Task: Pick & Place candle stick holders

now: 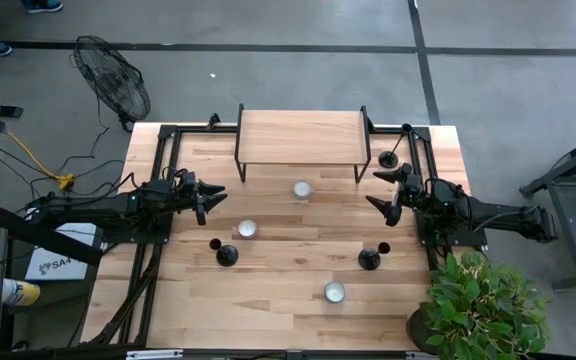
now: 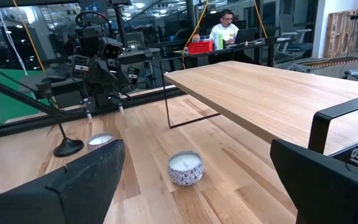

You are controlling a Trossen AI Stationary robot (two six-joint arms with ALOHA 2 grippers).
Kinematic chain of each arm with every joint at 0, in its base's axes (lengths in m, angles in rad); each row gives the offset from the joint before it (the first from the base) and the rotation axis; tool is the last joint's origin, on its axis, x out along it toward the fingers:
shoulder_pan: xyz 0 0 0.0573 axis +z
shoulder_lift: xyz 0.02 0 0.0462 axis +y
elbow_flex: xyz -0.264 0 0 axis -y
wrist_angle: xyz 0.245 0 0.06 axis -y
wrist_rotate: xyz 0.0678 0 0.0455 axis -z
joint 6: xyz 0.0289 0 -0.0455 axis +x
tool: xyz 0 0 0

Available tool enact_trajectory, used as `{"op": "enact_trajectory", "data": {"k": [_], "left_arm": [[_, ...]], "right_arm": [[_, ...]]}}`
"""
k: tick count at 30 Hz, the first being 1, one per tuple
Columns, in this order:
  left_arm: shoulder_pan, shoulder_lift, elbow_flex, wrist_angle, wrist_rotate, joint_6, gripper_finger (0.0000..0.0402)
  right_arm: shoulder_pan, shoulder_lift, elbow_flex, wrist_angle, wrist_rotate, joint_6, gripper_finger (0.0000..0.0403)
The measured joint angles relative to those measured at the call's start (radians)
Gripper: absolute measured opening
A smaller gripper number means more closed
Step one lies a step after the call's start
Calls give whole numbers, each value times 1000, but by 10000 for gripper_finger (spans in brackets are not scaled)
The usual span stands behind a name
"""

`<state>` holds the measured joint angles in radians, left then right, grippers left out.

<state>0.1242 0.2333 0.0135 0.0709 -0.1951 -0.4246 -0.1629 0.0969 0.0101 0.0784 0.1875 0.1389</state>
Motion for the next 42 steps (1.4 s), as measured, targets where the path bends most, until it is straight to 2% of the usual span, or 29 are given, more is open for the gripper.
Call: {"op": "enact_trajectory", "data": {"k": [9,12,20,27,31,42], "left_arm": [[0,0,0,0,0,0,145],[0,0,0,0,0,0,145],[0,0,0,0,0,0,145],[0,0,0,0,0,0,145],[0,0,0,0,0,0,145],[0,0,0,0,0,0,145]], "right_arm": [[0,0,0,2,28,37,399],[0,0,0,2,124,28,399],[0,0,0,7,495,18,399],[0,2,0,-4,709,18,399],[0,2,0,-10,782,14,399],[0,2,0,-9,889,-17,399]]}}
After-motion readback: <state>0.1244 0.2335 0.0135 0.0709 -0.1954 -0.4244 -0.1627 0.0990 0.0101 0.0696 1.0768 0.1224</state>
